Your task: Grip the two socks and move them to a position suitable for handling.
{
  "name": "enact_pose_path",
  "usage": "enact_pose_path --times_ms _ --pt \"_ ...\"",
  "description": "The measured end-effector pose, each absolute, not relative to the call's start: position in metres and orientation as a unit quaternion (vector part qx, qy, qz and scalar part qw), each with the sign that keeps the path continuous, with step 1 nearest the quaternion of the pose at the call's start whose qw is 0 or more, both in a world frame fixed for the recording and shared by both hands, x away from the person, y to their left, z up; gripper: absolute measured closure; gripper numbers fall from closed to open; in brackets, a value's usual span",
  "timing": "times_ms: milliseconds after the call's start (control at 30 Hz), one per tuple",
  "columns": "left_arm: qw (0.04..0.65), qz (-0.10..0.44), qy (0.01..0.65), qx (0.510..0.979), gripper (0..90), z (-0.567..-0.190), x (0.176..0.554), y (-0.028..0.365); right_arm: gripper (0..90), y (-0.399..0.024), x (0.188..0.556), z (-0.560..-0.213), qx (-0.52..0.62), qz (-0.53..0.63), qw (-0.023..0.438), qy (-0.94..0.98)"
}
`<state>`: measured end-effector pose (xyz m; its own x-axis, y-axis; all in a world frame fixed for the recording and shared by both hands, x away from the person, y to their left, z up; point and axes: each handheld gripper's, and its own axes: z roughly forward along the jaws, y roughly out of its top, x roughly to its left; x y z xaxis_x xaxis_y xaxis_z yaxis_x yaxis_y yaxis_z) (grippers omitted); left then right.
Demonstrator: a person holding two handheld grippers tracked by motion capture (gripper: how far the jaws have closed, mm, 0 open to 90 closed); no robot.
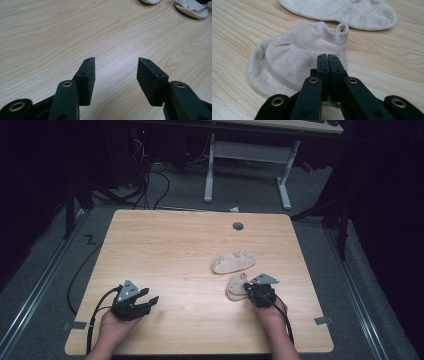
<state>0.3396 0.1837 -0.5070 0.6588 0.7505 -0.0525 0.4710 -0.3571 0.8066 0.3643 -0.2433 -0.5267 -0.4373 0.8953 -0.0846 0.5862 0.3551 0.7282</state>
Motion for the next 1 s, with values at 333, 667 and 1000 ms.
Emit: enact_pose_path --times_ms 333,667,1000 --pt "0.422 0.165 0.369 0.812 48.2 -0.506 0.336 0.175 88.6 -0.228 0.355 -0.526 0.445 0.316 0.24 0.803" --pt "0.422 0.157 0.359 0.817 47.8 -0.506 0.332 0.17 88.2 -0.192 0.338 -0.526 0.39 0.321 0.225 0.833" --pt "0.424 0.153 0.35 0.821 47.8 -0.504 0.328 0.163 88.0 -0.164 0.326 -0.525 0.343 0.325 0.217 0.854"
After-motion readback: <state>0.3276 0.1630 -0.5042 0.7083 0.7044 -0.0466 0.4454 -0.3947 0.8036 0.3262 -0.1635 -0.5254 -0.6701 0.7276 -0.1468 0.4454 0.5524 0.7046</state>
